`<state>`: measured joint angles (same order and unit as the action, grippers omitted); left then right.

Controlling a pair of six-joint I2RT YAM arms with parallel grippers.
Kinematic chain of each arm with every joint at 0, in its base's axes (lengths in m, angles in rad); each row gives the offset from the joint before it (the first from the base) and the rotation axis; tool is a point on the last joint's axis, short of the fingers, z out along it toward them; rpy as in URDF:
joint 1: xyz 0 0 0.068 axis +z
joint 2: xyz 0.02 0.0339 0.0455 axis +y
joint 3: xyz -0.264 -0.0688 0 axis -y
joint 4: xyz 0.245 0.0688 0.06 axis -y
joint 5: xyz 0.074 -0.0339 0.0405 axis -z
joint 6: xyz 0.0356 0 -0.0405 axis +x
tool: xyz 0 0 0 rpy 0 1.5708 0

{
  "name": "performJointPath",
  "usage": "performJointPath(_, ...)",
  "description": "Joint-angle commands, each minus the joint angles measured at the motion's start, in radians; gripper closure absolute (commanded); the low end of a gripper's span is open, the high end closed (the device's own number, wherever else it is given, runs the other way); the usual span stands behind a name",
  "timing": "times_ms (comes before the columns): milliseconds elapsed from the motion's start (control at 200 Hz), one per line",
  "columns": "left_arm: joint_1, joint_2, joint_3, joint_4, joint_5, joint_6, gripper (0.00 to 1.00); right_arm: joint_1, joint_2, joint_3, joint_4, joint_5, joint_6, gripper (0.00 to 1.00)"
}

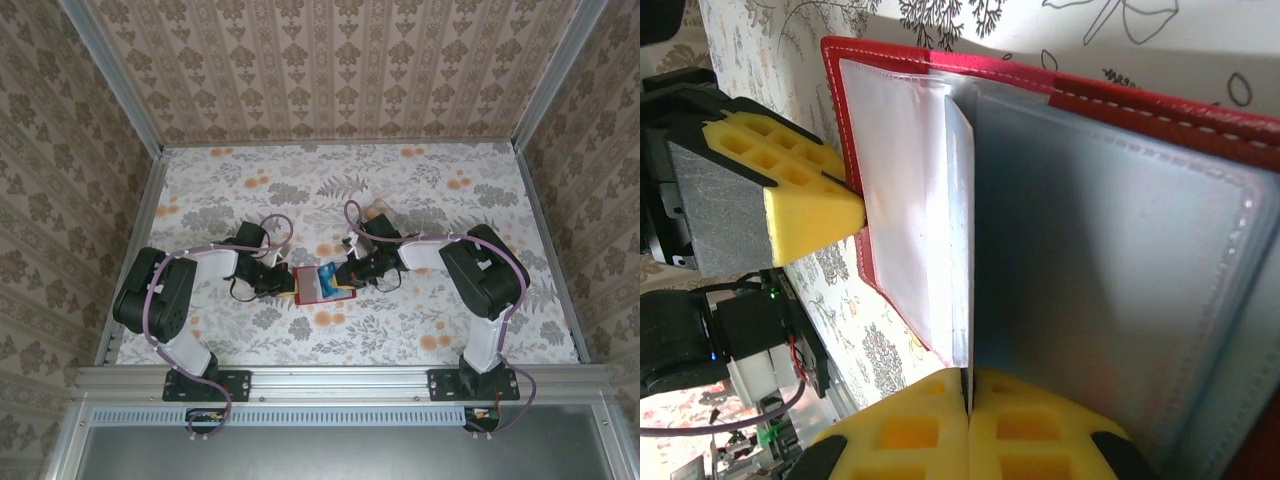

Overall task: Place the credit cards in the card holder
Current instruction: Insert the credit card into the card slot.

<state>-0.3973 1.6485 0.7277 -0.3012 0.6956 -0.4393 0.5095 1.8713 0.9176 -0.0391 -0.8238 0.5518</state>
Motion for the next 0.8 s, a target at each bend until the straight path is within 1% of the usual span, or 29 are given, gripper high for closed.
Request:
performJointPath(0,0.008,0.014,0.001,-0.006,0.0,0.03,0.94,0.001,0.023,0.011,-0.042,-0.024,-0.01,1.0)
performJointPath(210,0.008,0.012,0.002,-0.009,-0.005,0.025,0.96,0.002,0.032,-0.001,0.02,-0.071,0.024,1.0)
performJointPath(520,0.008,0.004,0.004,-0.016,-0.011,0.023,0.97,0.001,0.032,-0.019,0.105,-0.101,0.081,1.0)
performJointPath(795,0.008,0.006,0.003,-0.01,-0.013,0.021,0.98,0.004,0.071,-0.038,0.157,-0.113,0.116,1.0)
